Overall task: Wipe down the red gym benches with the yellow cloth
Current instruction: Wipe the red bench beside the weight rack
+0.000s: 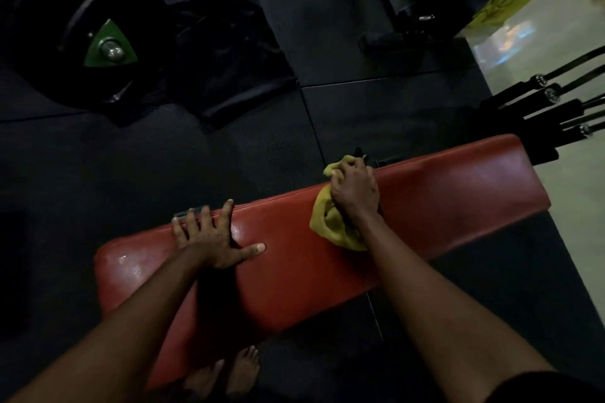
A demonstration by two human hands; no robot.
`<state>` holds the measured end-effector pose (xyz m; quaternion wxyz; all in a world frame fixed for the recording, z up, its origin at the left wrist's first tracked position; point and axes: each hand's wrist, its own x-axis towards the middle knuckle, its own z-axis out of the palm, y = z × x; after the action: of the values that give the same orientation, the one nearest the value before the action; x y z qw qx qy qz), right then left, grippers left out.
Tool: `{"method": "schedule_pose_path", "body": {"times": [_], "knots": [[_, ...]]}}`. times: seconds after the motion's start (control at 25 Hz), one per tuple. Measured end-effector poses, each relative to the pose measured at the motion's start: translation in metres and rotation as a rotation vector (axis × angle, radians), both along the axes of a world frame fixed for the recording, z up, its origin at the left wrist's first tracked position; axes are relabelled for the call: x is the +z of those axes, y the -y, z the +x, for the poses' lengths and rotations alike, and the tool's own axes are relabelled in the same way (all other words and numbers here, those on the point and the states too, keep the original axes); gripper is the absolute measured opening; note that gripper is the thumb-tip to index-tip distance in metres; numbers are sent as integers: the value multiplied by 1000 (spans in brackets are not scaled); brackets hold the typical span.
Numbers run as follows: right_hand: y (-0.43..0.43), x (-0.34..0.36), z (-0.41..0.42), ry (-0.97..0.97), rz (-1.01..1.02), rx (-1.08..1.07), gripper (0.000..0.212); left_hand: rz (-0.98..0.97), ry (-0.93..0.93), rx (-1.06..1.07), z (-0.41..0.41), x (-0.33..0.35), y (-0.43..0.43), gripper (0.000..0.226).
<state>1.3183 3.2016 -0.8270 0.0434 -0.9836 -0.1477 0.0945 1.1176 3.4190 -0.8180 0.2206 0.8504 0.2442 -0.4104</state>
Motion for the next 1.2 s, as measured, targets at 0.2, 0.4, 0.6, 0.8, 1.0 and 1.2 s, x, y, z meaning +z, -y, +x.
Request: {"method": "schedule_pose_path", "body": {"times": [0.2,0.4,0.6,0.8,1.0,1.2], "knots": [[2,10,-26,-55,116,337,30,1,-87,-9,5,2,-2,125],[43,5,26,-14,51,162,35,16,-123,-8,9,7,-2,126],[45,0,7,95,133,-161,34,25,164,-78,31,11,39,118],[64,9,-36,59,174,17,43,-125,171,-183,95,8,95,132],[91,10,18,6,110,61,42,-127,106,-168,100,2,93,140],[97,7,53,12,85,16,38,-127,54,-149,107,3,95,142]]}}
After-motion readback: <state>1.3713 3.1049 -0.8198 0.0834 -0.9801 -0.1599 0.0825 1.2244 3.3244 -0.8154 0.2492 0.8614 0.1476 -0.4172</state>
